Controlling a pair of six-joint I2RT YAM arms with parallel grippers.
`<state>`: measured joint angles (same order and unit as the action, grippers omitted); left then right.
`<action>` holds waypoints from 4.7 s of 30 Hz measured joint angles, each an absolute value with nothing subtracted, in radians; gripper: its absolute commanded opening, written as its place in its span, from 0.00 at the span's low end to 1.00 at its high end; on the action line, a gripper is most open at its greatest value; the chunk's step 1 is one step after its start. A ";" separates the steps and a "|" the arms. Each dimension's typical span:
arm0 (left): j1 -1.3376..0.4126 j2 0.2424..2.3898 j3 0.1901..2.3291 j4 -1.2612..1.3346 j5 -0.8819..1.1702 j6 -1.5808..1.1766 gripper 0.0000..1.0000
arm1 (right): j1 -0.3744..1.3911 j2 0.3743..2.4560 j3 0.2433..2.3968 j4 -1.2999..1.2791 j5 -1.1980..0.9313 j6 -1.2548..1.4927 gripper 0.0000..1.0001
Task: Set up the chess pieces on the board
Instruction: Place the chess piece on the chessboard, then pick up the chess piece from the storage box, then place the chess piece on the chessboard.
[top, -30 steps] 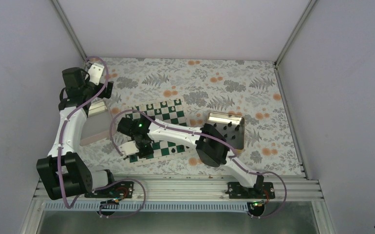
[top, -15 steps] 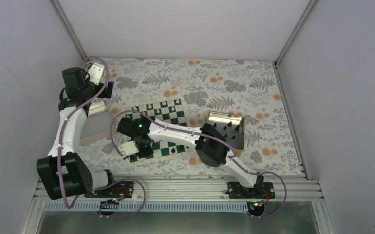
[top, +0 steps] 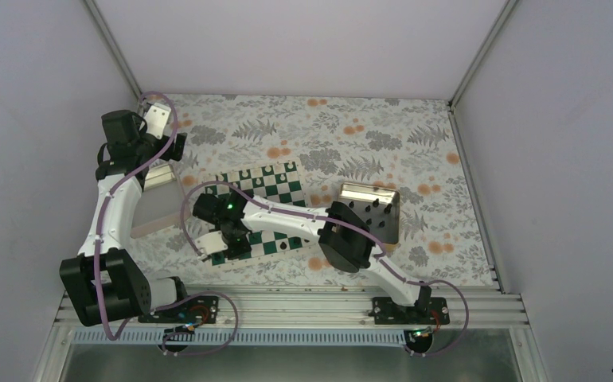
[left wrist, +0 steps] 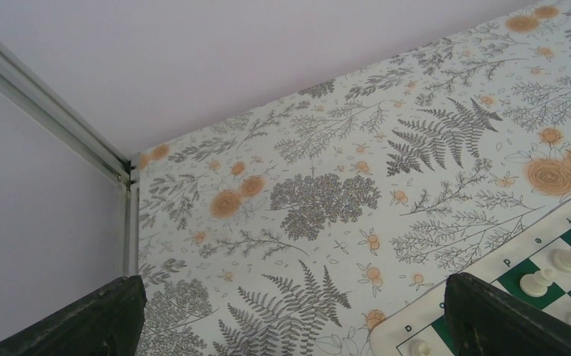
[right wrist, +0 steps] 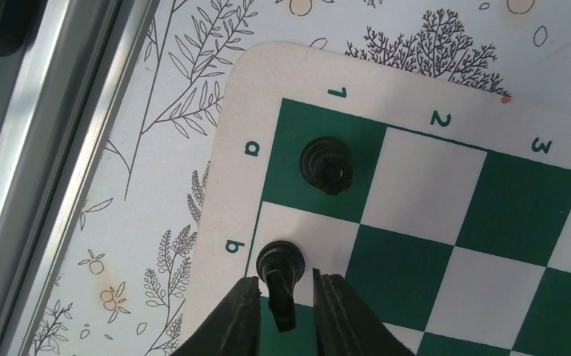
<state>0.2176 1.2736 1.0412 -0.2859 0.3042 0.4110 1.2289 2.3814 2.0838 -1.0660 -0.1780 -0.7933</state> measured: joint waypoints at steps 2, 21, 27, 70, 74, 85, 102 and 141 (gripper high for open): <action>0.218 1.274 1.041 -0.286 0.305 0.411 1.00 | 1.228 2.381 2.085 -1.066 -0.178 -0.792 0.26; 0.218 1.265 1.041 -0.286 0.290 0.419 1.00 | 0.916 2.089 1.975 -1.091 -0.181 -0.726 0.28; 0.218 1.265 1.041 -0.286 0.288 0.420 1.00 | 0.530 1.948 1.773 -1.048 -0.136 -0.701 0.27; 0.218 1.288 1.041 -0.286 0.270 0.434 1.00 | 0.077 1.633 1.162 -1.011 -0.044 -0.736 0.27; 0.218 1.290 1.041 -0.286 0.270 0.434 1.00 | 0.077 1.654 1.151 -1.009 -0.041 -0.740 0.27; 0.218 1.296 1.041 -0.286 0.270 0.434 1.00 | 0.077 1.707 1.150 -0.989 -0.043 -0.741 0.26; 0.218 1.296 1.041 -0.286 0.270 0.434 1.00 | 0.077 1.710 1.159 -0.976 -0.055 -0.744 0.04; 0.218 1.306 1.041 -0.286 0.263 0.434 1.00 | 1.067 1.918 1.673 -1.097 -0.142 -0.609 0.04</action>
<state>0.2176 1.3064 1.0412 -0.2859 0.2626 0.4335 1.0672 1.9179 1.6726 -1.0966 -0.1421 -0.6086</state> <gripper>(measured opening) 0.999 0.096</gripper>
